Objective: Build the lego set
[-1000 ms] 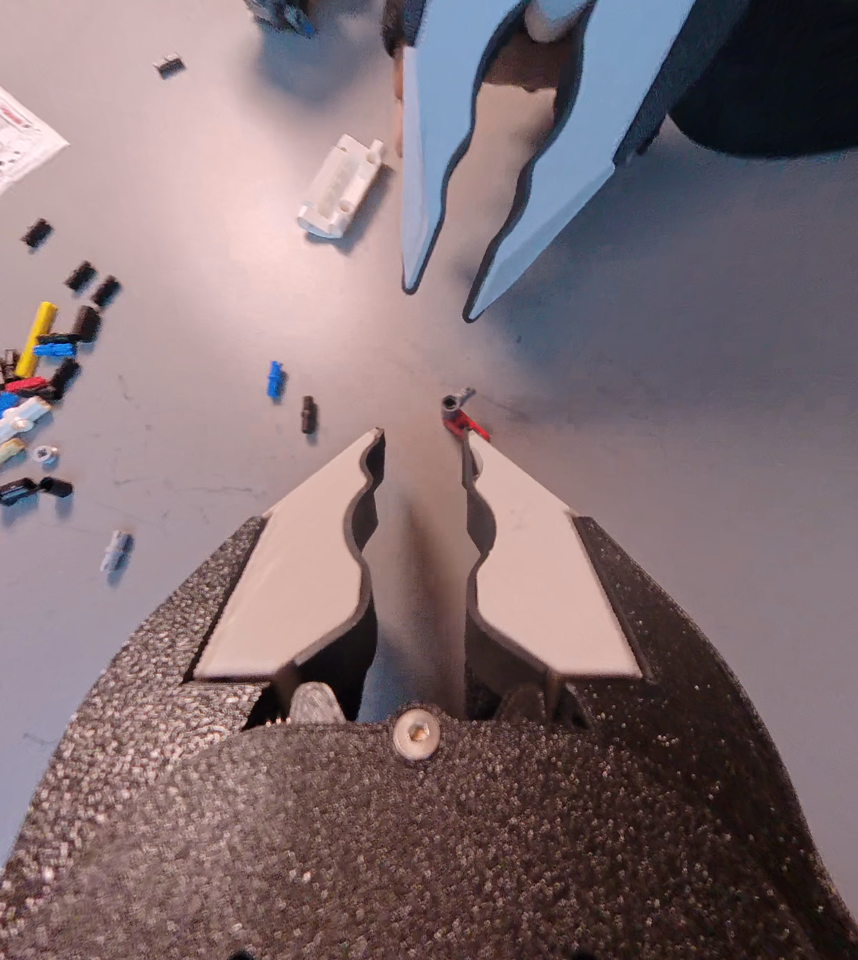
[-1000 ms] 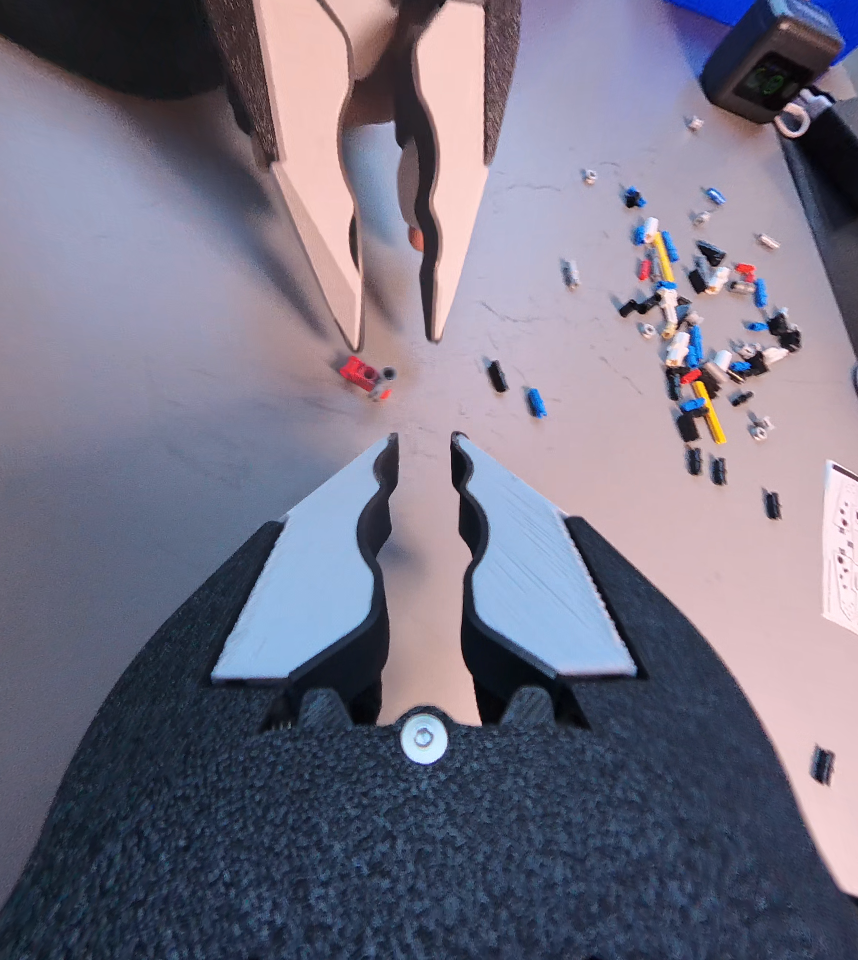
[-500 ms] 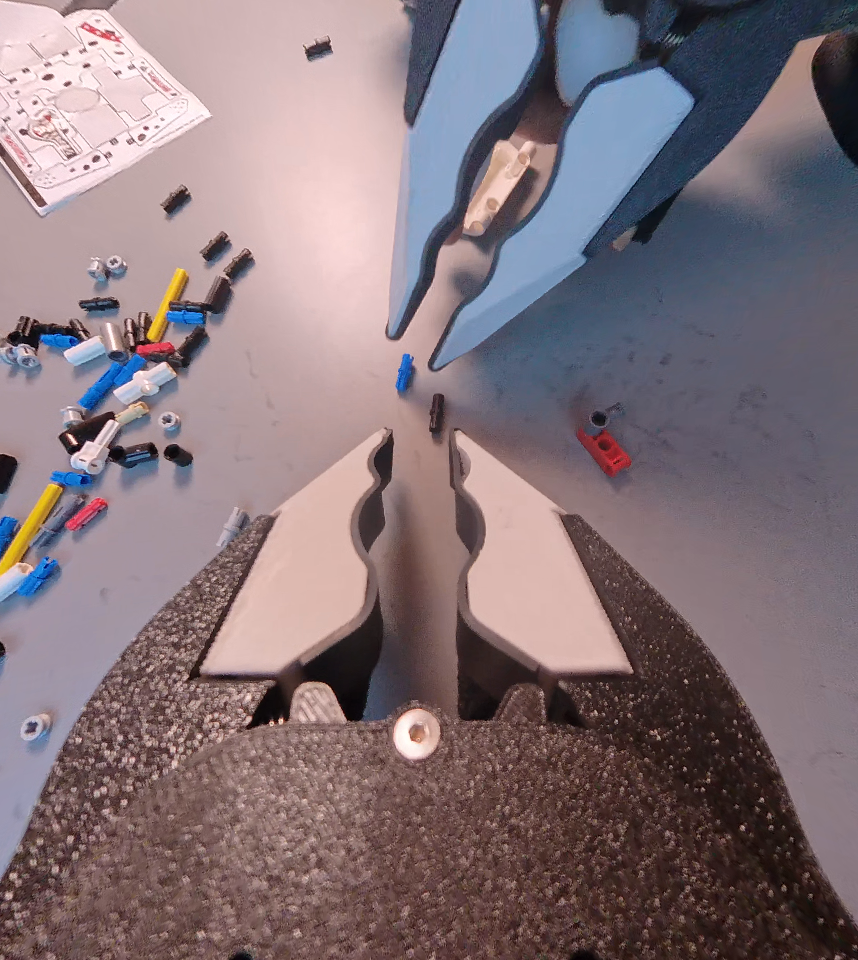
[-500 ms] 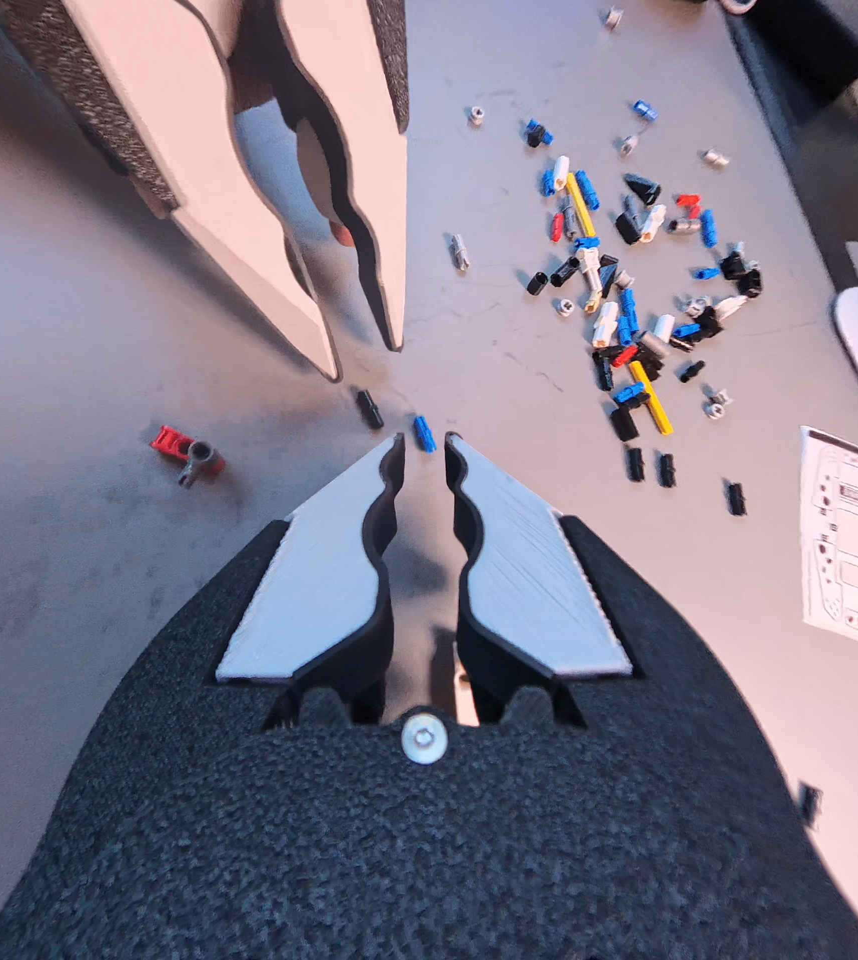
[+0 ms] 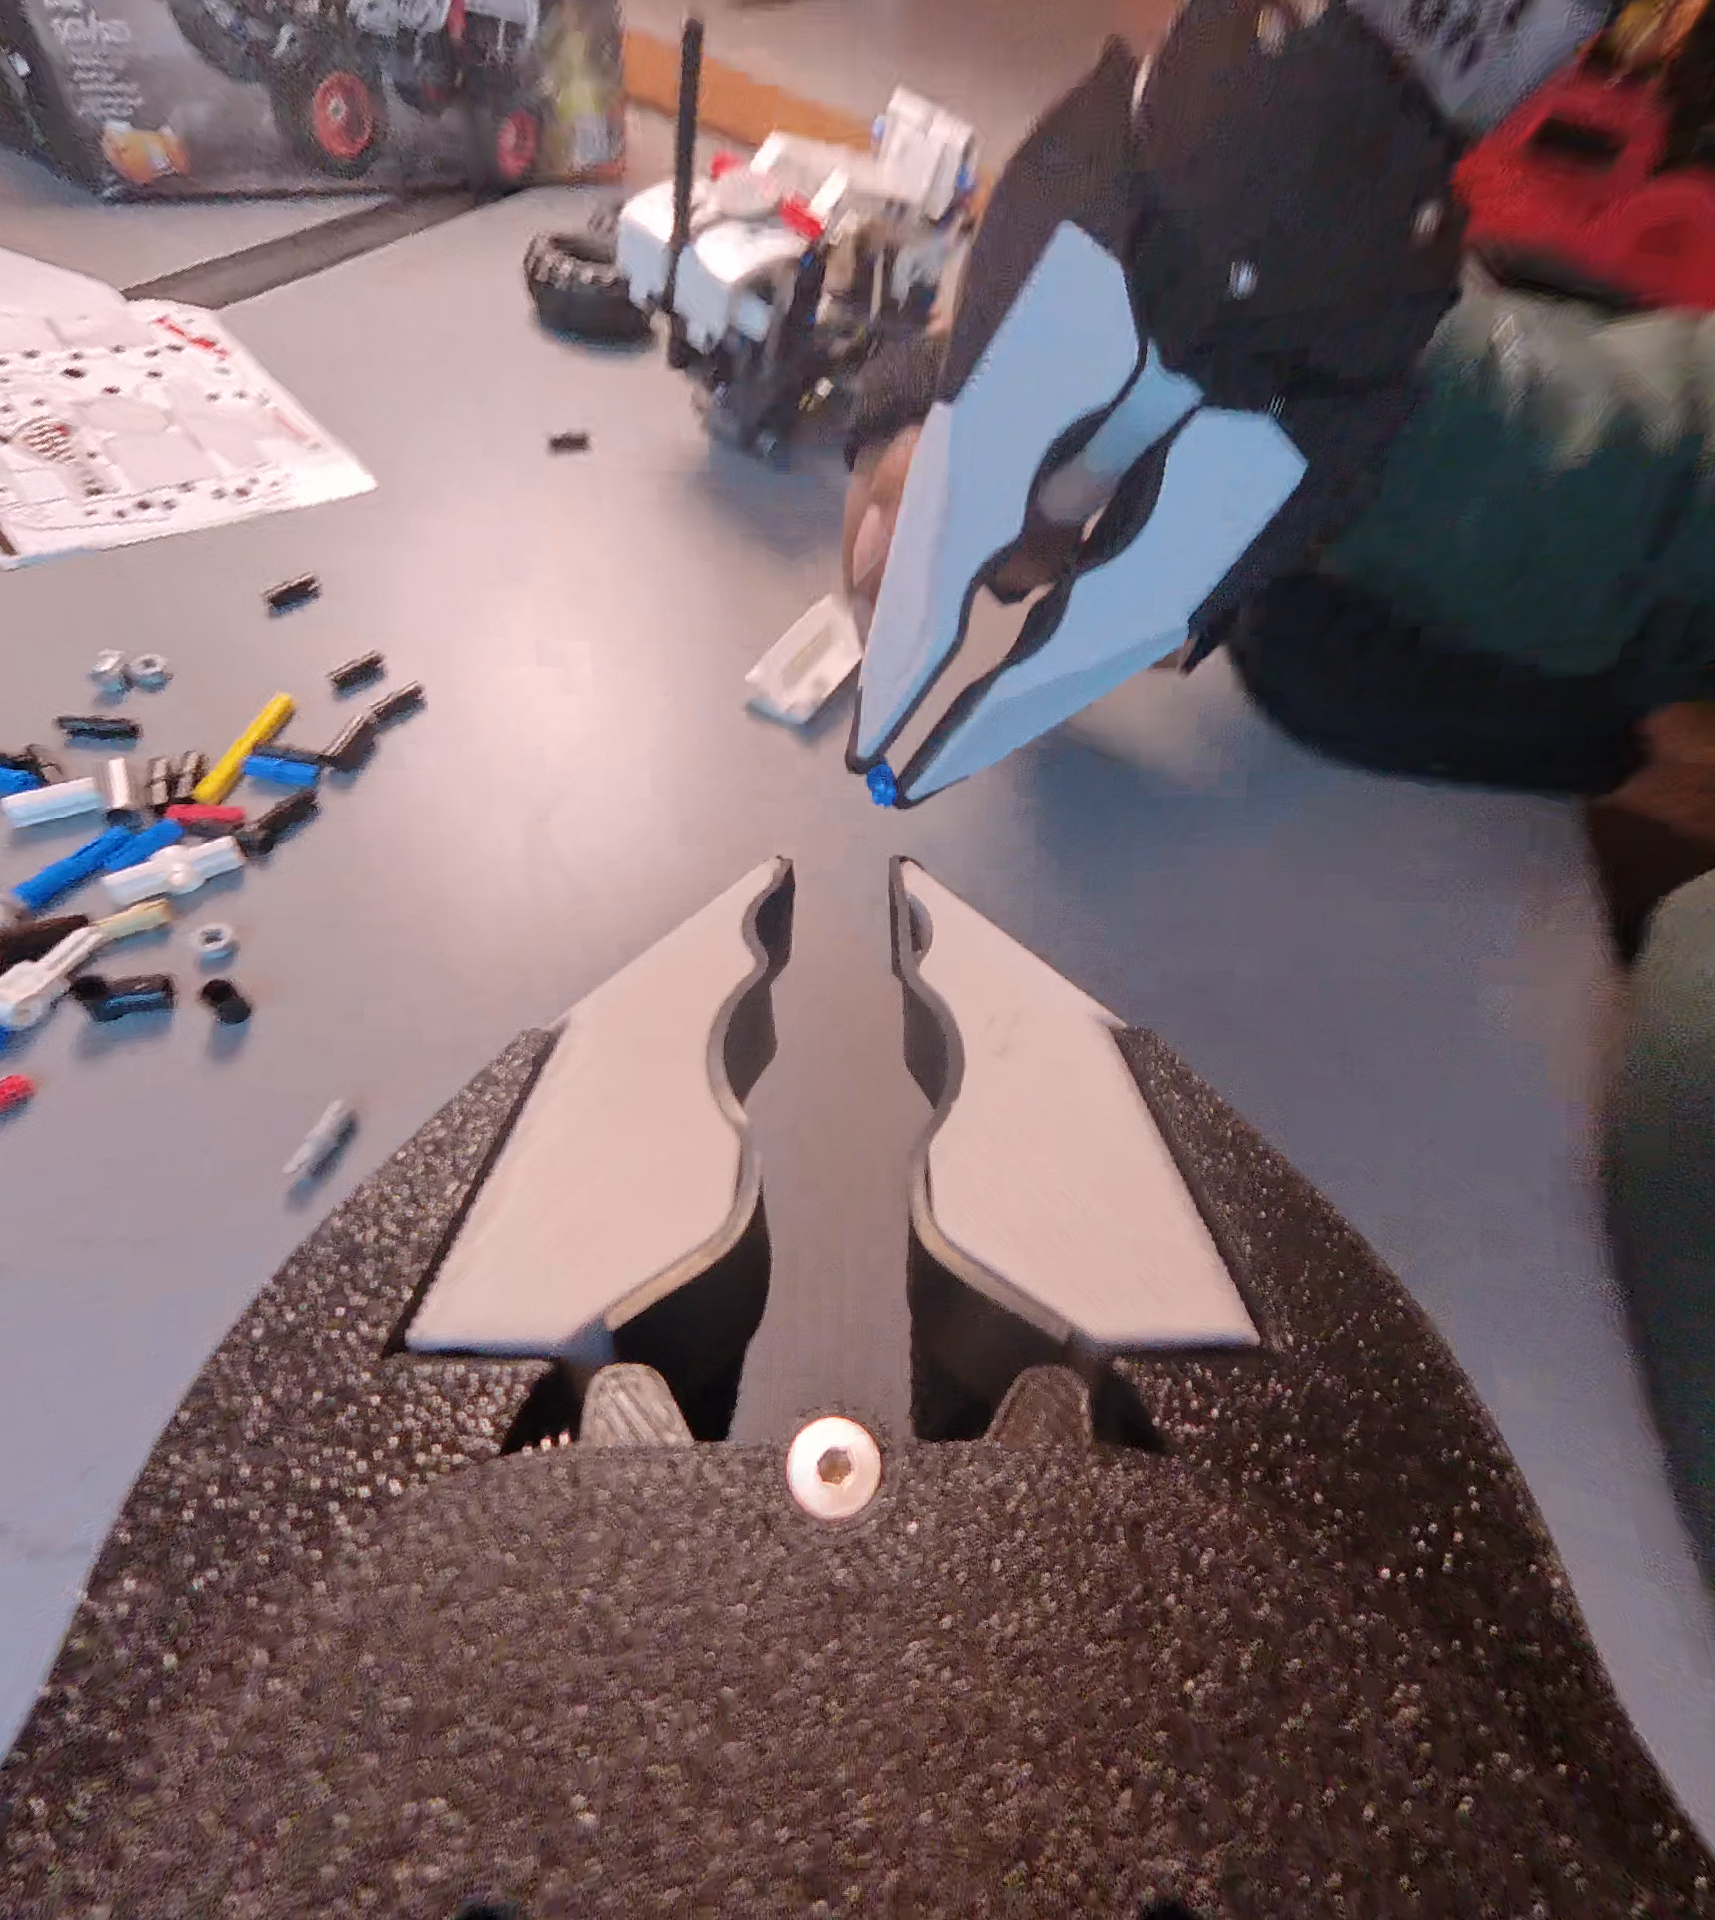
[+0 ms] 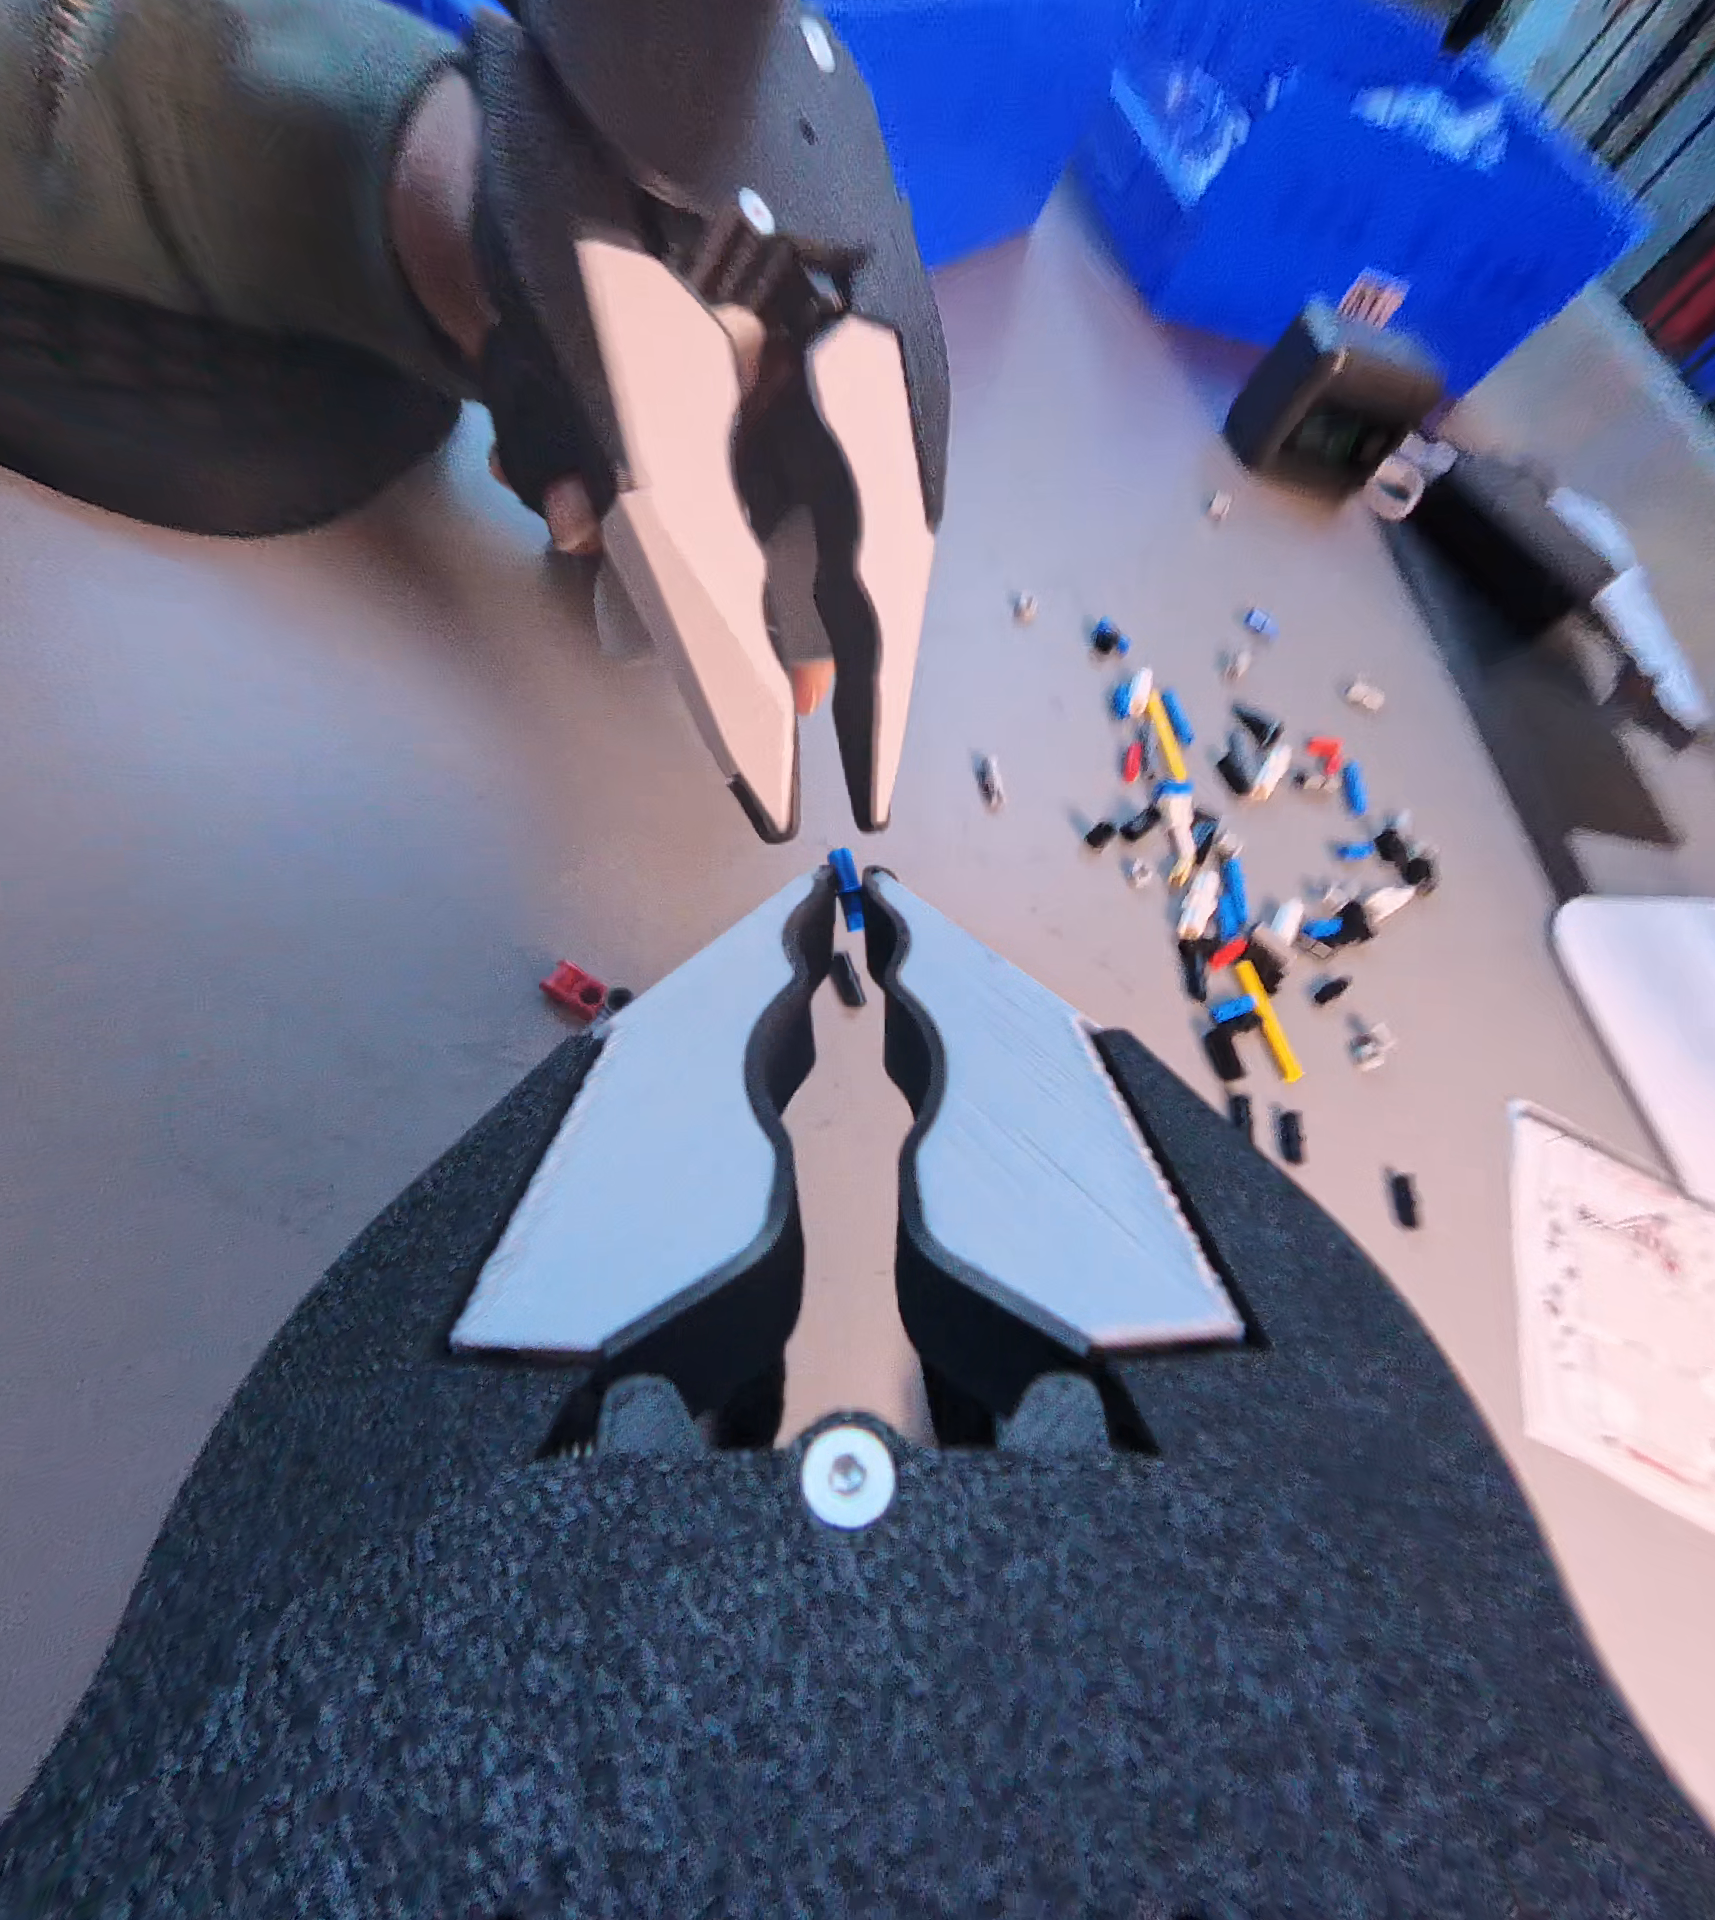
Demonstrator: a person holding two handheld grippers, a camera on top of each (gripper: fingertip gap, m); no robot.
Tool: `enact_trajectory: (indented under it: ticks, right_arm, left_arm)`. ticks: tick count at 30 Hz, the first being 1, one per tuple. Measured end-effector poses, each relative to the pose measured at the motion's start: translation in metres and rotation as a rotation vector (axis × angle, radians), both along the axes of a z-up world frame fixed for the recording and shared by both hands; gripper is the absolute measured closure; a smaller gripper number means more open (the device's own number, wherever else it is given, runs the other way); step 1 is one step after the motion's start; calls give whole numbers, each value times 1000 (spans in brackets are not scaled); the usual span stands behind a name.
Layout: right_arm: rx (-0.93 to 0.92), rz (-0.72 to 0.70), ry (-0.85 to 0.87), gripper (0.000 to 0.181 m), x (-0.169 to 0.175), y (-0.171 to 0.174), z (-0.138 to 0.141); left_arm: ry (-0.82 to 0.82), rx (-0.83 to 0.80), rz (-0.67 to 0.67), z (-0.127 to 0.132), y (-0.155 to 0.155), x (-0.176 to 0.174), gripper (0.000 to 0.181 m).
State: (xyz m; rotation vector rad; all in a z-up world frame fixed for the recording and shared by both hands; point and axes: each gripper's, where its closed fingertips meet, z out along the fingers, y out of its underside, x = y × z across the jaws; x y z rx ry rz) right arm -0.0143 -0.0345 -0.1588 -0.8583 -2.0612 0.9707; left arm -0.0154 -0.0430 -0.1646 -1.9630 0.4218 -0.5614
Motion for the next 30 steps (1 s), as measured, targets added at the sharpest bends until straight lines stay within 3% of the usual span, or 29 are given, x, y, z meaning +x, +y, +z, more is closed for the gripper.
enact_trajectory:
  ticks: [2,6,15,22,30]
  right_arm:
    - [67,-3,85,177,6,-7,16]
    - [106,-1,141,177,11,-22,27]
    - [149,-5,157,177,16,-28,29]
    - [-49,118,216,176,32,-45,51]
    - [-50,146,247,177,36,-48,55]
  left_arm:
    - [-155,23,-35,21,-4,9,164]
    - [-313,5,-92,34,-12,18,164]
    - [-390,-36,-157,38,-20,28,177]
    - [-596,-34,-324,62,-37,41,178]
    - [-661,-51,-358,66,-40,43,178]
